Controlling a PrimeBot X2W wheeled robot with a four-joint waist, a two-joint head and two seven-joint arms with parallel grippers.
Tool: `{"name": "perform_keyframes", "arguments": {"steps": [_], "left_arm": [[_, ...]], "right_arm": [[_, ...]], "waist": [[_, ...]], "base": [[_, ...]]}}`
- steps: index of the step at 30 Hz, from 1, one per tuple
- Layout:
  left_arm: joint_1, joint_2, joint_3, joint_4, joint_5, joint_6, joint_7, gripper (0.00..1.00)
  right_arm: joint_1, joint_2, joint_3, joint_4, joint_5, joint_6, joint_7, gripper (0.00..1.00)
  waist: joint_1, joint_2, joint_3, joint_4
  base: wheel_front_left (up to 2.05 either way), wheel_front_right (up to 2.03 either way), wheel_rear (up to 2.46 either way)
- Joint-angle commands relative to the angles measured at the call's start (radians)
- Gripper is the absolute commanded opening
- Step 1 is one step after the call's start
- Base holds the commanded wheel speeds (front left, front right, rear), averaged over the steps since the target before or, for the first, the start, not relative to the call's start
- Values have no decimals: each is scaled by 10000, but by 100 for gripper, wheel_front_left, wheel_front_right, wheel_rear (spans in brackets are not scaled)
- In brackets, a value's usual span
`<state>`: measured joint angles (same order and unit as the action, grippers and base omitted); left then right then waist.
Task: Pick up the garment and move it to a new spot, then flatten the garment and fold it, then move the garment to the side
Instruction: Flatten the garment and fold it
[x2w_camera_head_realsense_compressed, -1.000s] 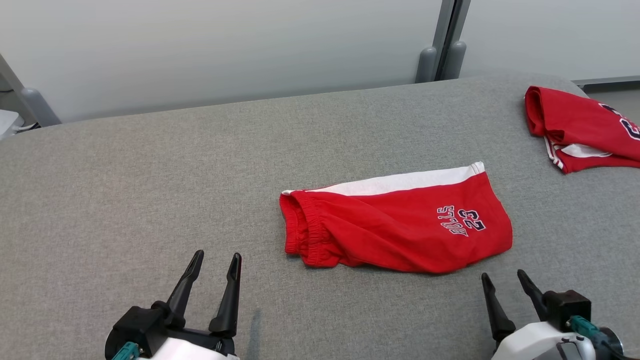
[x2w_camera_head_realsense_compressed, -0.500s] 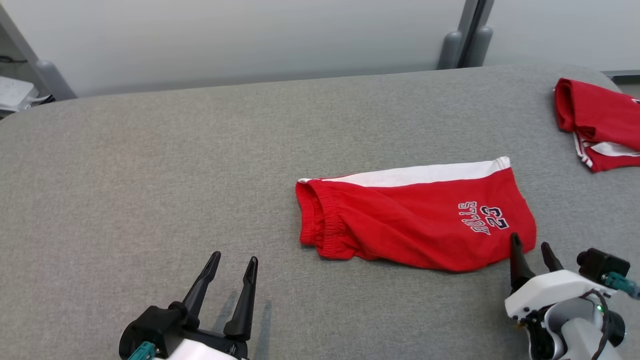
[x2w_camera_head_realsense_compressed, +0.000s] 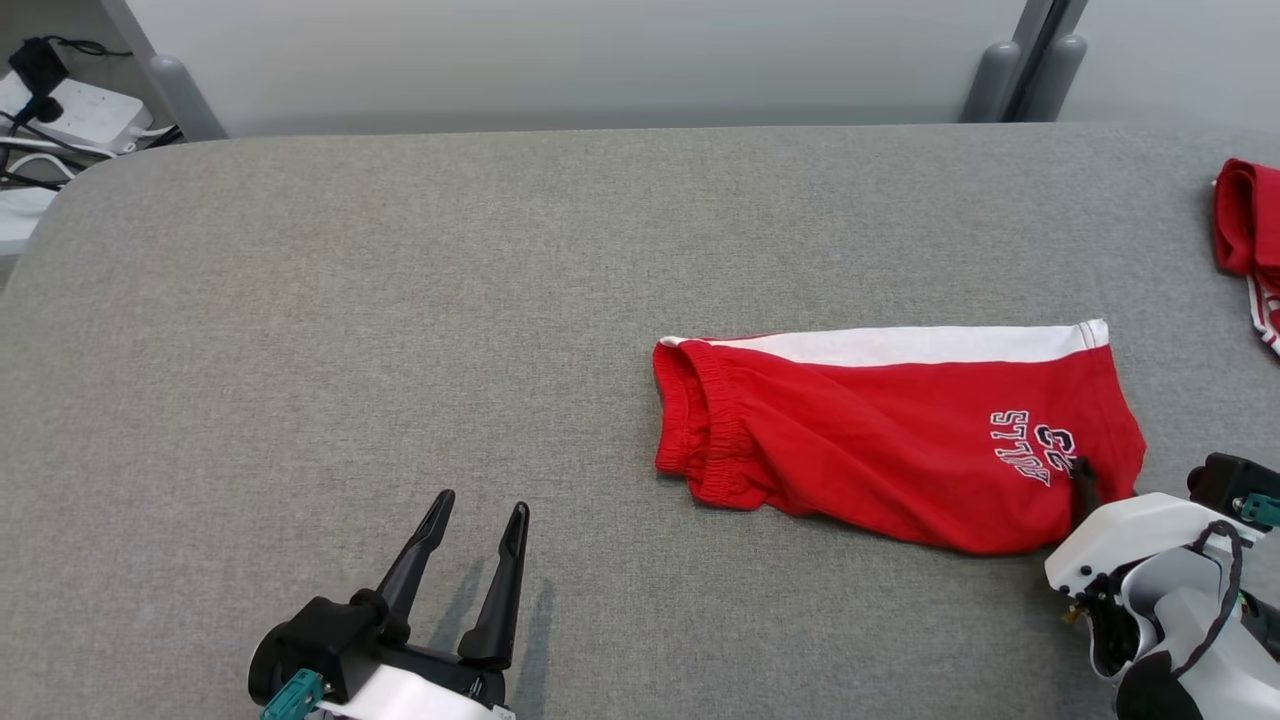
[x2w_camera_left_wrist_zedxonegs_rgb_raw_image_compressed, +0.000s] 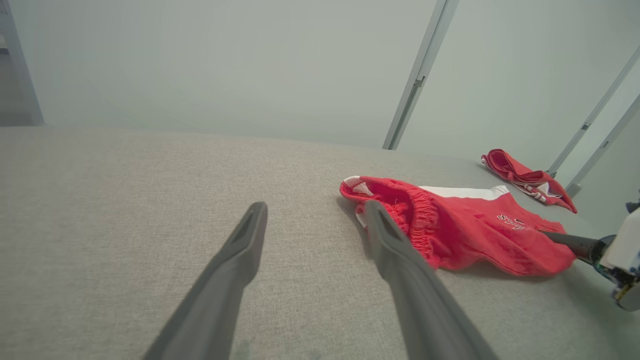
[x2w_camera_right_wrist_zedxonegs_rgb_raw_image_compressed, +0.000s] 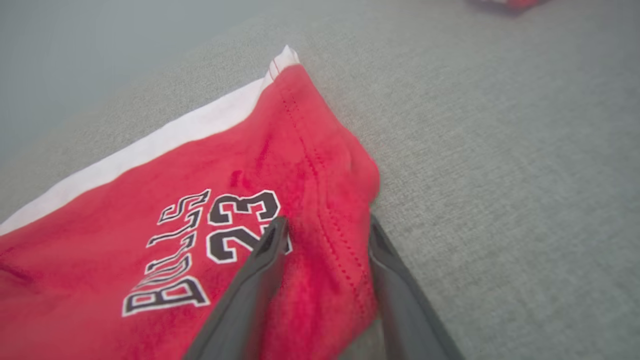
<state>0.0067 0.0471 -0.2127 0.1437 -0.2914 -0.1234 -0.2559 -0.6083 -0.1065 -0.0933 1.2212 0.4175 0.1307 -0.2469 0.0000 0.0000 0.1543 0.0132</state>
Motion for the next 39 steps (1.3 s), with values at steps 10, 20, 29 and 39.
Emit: {"name": "perform_keyframes", "arguments": {"steps": [10,20,29,39], "left_arm": [[-478,121,281,-184,-32,-72,-59,100],[-330,132,360,-180,-43,-72,-59,100],[-237,93,294,-149,-120,-72,-59,100],[-372,58,95,-14,-187,-73,-59,100]], "right_arm": [[-344,-25,256,96,-176,0,-135,0],[653,369,852,-3320,-118,0,-147,0],[1037,553,2641,-4982,580,0,-148,0],[939,561,4946,-5330,1734,0,-148,0]], "waist": [[0,0,-25,160],[0,0,-290,244],[0,0,-416,584],[0,0,-409,1373]], "base": [[0,0,0],[0,0,0],[0,0,0],[0,0,0]]}}
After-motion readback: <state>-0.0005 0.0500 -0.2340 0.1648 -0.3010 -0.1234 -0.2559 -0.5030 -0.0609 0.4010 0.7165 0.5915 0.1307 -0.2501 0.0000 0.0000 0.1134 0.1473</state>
